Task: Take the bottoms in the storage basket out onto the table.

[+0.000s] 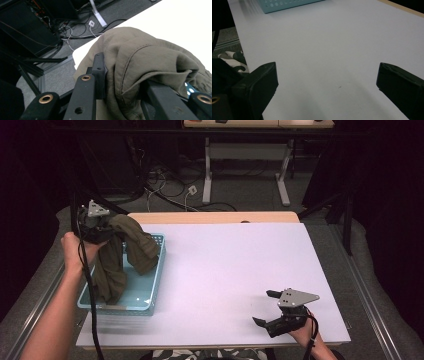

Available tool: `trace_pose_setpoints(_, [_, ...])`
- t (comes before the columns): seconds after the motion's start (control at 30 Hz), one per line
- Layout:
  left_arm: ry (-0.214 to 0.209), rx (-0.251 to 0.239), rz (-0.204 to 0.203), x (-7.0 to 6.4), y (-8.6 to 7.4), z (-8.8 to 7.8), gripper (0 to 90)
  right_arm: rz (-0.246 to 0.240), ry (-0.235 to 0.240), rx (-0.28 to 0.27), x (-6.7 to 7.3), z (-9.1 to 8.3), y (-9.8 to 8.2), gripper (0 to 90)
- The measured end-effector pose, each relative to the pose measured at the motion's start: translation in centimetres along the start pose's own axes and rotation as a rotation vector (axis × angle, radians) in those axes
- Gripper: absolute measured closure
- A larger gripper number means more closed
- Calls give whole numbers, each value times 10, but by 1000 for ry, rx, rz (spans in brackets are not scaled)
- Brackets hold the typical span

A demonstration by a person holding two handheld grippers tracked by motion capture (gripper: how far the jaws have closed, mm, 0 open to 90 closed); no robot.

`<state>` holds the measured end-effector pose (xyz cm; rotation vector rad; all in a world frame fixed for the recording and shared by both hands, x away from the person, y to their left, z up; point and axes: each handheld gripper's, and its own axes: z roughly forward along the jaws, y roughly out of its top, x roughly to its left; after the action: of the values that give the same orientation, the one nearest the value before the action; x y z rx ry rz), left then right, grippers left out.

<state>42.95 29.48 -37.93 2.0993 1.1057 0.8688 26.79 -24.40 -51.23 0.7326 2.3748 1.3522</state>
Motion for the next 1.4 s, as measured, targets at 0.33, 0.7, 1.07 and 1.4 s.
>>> trace_pose_setpoints(0.33, [-33, -9, 17, 0, 7, -10, 730, 1, 1, 1, 0, 0, 0, 35])
trace_pose_setpoints(0.7, [-95, -6, 46, 0, 13, -19, 730, 0, 4, 3, 0, 0, 0, 35])
trace_pose_setpoints(1.07, [-135, -15, 92, -1, 18, -27, 731, -3, 12, 6, 0, 1, 0, 35])
trace_pose_setpoints(1.4, [-190, -19, 97, 4, 19, -36, 734, -3, 14, 6, 0, 0, 0, 35])
